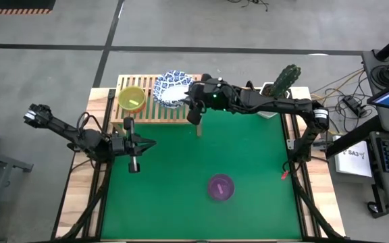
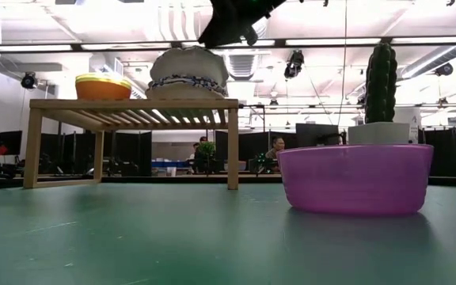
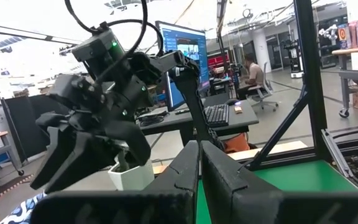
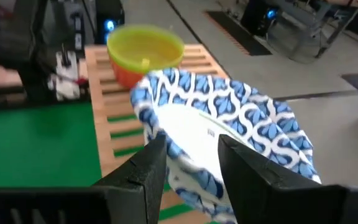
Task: Place and stack bowls onto a shelf
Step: Stack the blue patterned bowl on top of another blue patterned bowl on the shelf, then stack the purple bowl on top of the yellow bowl on the shelf, then adjust the bowls on the shelf
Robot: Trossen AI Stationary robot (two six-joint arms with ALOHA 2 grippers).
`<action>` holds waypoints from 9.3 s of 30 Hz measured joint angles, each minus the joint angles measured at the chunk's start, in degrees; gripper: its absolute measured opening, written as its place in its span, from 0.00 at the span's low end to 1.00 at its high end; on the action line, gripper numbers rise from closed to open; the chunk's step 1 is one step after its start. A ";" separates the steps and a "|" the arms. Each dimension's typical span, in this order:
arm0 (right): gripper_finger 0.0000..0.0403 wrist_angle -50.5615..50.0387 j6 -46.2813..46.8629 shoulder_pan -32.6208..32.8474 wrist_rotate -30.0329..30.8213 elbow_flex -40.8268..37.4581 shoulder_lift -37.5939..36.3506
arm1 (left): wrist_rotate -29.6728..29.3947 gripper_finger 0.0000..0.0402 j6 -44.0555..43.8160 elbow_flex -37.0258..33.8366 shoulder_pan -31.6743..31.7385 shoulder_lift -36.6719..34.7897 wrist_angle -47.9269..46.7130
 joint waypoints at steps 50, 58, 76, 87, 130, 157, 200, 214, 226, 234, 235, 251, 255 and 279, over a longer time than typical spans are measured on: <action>0.20 -35.52 -6.29 18.85 -25.62 -1.62 -4.44 | 0.66 0.00 -28.92 8.73 -2.92 31.69 1.29; 0.49 -40.99 0.98 24.67 -21.27 -4.68 -4.37 | 0.66 0.00 -28.91 11.46 -5.10 32.39 -0.37; 0.52 -18.37 16.04 26.91 -5.52 -34.49 -4.66 | -4.00 0.00 -25.87 12.05 -6.60 32.76 -0.66; 0.47 -3.24 17.25 26.91 -5.39 -42.66 -4.59 | -4.48 0.00 -25.87 12.04 -6.56 33.54 -0.37; 0.02 16.78 -19.62 21.59 18.79 -28.46 -4.59 | -30.91 0.43 -39.64 12.59 -0.90 39.64 -7.80; 0.02 15.16 -18.97 21.00 19.43 -28.79 -4.33 | -26.75 0.31 -47.35 23.23 3.10 47.75 -23.34; 0.33 8.25 -4.68 20.33 9.08 -28.78 -14.23 | -21.70 0.00 -58.95 23.30 1.97 38.72 -39.00; 0.33 14.45 -2.23 15.35 2.83 -41.42 -29.96 | -25.21 0.00 -58.65 36.90 9.63 15.45 -71.19; 0.33 18.53 -2.22 12.85 2.81 -43.76 -29.92 | -19.31 0.00 -68.86 51.01 34.41 13.35 -109.57; 0.33 18.53 -2.09 12.74 2.78 -43.76 -29.90 | -18.84 0.00 -64.42 50.33 40.33 13.28 -109.35; 0.33 18.52 -2.14 12.74 2.78 -43.76 -29.90 | -18.84 0.00 -64.43 50.04 40.64 13.33 -109.33; 0.33 18.51 -1.98 12.72 2.81 -43.76 -29.88 | -23.09 0.00 -64.41 47.56 41.11 16.64 -106.97; 0.33 18.51 -2.11 12.70 2.83 -43.76 -29.88 | -23.87 0.00 -64.41 47.56 41.45 18.03 -106.93; 0.33 18.46 -2.51 12.70 2.85 -43.76 -29.88 | -16.99 0.28 -54.41 47.21 45.07 18.05 -103.65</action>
